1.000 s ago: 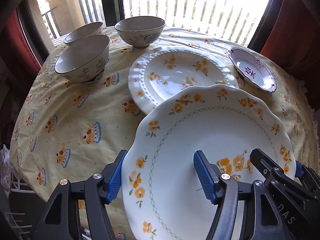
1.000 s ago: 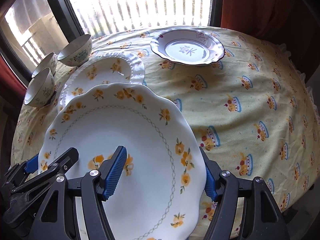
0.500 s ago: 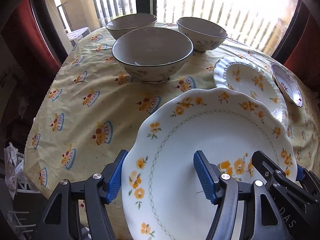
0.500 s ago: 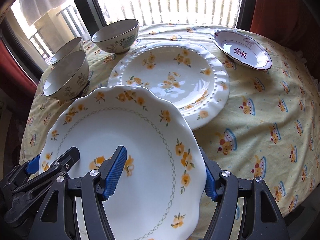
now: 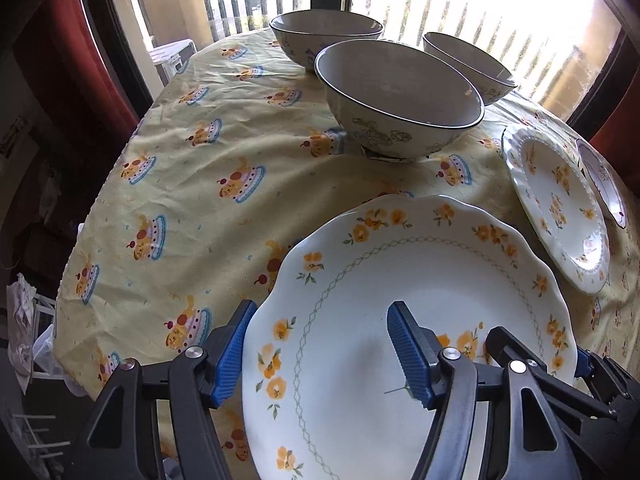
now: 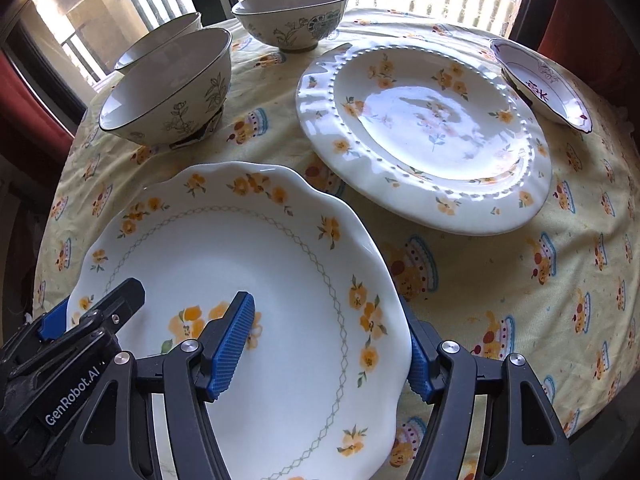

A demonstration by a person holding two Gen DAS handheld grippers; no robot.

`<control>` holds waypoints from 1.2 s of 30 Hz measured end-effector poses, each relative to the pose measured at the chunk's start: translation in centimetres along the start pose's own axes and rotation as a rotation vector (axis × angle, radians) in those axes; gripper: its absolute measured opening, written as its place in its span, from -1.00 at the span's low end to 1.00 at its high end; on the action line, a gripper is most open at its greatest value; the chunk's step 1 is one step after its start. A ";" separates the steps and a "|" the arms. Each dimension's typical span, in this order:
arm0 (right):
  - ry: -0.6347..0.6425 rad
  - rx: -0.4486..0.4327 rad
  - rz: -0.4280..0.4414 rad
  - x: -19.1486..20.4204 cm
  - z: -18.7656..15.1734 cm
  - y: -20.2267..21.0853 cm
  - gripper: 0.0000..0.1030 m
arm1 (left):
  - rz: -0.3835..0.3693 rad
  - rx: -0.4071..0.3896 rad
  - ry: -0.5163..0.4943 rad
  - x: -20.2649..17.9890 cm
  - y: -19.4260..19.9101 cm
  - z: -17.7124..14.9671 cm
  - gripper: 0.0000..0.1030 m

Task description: Organize plates and bowls

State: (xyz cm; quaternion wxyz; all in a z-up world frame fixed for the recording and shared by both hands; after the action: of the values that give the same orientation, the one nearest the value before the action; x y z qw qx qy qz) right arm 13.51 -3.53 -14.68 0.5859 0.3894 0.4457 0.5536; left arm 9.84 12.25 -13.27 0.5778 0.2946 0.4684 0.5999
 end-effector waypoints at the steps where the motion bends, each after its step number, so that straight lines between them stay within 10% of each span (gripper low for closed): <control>1: -0.005 0.011 0.002 0.1 0.0 -0.3 0.39 | 0.002 0.013 -0.006 0.2 -0.3 0.0 0.31; 36: -0.008 -0.018 -0.026 -5.1 2.3 2.8 0.60 | 0.062 0.041 -0.029 -0.9 2.1 0.7 0.72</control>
State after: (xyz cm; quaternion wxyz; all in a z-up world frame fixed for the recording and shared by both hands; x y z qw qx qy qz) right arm 14.94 -8.25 -10.82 0.5983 0.3805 0.4431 0.5485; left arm 9.68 11.72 -10.93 0.5594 0.3297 0.4628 0.6035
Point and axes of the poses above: each gripper's, at about its wrist camera, not at the fingertips, and y roughly against the way its jaws point, x to its left, z to its top, the point moved 3 cm from there along -y, roughly the way its jaws point, and after that the axes turned 10 degrees about -z, right-handed, at the moved point
